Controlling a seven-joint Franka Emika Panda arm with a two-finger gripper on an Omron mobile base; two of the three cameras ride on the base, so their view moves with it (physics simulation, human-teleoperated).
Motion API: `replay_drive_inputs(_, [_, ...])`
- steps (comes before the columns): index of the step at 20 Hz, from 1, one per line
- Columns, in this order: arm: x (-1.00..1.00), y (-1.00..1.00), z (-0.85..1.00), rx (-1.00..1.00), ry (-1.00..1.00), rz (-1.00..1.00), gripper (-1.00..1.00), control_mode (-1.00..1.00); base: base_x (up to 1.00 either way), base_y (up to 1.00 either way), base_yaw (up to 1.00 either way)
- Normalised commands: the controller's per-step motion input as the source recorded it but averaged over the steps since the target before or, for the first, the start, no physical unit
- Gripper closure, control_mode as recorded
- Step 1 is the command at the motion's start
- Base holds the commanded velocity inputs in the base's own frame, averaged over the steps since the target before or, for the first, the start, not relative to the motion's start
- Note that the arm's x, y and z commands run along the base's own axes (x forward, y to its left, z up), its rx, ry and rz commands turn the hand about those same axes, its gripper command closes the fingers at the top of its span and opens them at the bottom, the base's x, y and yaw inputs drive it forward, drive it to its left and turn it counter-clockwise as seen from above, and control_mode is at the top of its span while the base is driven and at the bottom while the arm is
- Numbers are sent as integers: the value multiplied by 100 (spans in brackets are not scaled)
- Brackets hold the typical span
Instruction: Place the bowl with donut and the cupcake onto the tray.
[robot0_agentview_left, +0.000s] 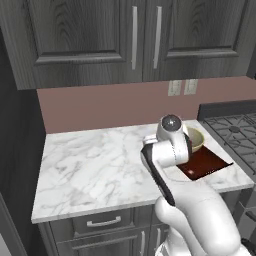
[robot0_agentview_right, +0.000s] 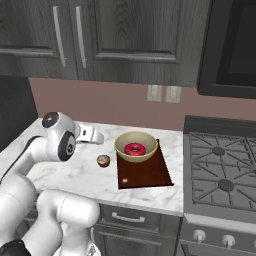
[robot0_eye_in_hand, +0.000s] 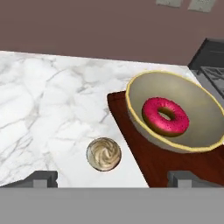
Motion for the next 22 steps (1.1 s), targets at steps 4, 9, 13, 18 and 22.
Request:
replay_drive_inputs(4, [39,19,7,-15,34,5,-100,-100,0,0,0])
replay_drive_inputs(9, [25,-4,1,-3,31,2,-100,-100,0,0,0])
replay_drive_inputs(13, [-2,-8,-13,5,3,0,-100,-100,0,0,0])
replay_drive_inputs(18, [-19,-23,-42,2,0,0,-100,-100,0,0,0])
replay_drive_inputs(22, [-26,-22,-40,3,0,0,-100,-100,0,0,0])
